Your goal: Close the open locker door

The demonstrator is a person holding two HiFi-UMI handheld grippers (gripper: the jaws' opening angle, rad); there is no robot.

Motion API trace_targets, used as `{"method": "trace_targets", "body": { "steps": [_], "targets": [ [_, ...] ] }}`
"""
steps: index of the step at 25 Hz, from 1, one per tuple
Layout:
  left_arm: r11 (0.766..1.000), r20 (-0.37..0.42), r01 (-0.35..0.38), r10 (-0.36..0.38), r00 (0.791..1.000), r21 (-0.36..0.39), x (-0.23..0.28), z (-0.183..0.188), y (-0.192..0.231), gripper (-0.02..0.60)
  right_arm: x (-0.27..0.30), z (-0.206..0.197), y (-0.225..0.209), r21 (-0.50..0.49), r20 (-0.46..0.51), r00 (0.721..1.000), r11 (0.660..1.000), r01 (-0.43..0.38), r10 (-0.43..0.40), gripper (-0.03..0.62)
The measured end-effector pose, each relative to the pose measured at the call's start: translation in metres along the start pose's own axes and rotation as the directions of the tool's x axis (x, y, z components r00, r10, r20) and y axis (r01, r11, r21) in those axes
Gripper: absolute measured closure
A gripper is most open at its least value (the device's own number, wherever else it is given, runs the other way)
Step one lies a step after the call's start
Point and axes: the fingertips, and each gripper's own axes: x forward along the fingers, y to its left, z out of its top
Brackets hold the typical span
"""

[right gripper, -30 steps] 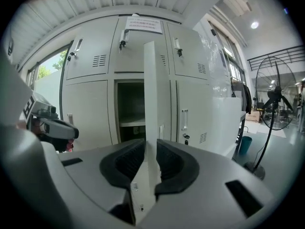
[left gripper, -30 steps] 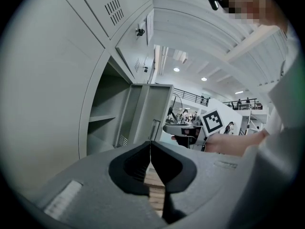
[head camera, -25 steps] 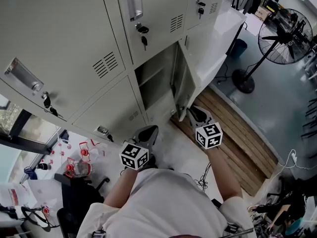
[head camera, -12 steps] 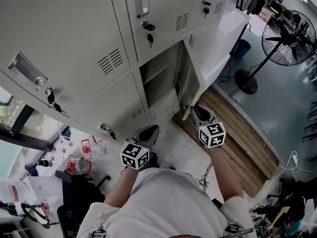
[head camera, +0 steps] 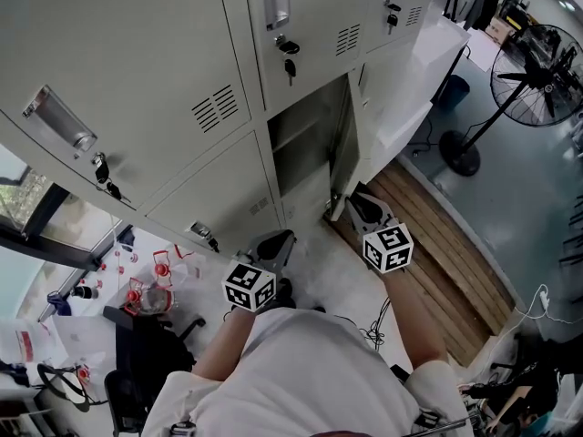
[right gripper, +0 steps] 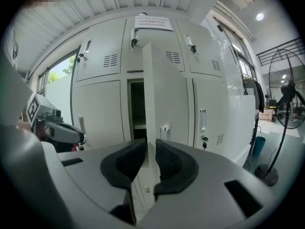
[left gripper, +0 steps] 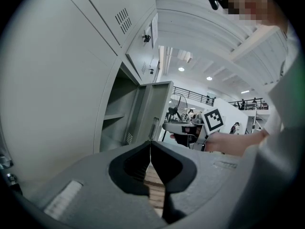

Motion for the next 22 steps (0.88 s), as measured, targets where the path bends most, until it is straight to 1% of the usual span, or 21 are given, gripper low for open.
{"method": "trace_targets", "body": {
  "steps": [6,12,22],
  "targets": [
    [1.0,0.004,-0.019,0.019,1.0,-0.005,-0.005,0.0,0.007,0.566,0.016,0.003,0.02,-0.022,-0.005,0.997,0.997,-0.073,0.073,0.525],
    [0.999,0.008,-0.037,0.037,0.999,-0.011,-0.01,0.0,0.014,0.566,0.035,0.008,0.039,-0.039,-0.016,0.989,0.988,-0.148,0.147,0.531],
    [0.997,0.018,-0.073,0.073,0.997,-0.029,-0.018,0.0,0.032,0.566,0.062,0.014,0.061,-0.058,-0.026,0.978,0.977,-0.207,0.205,0.531]
  ]
}}
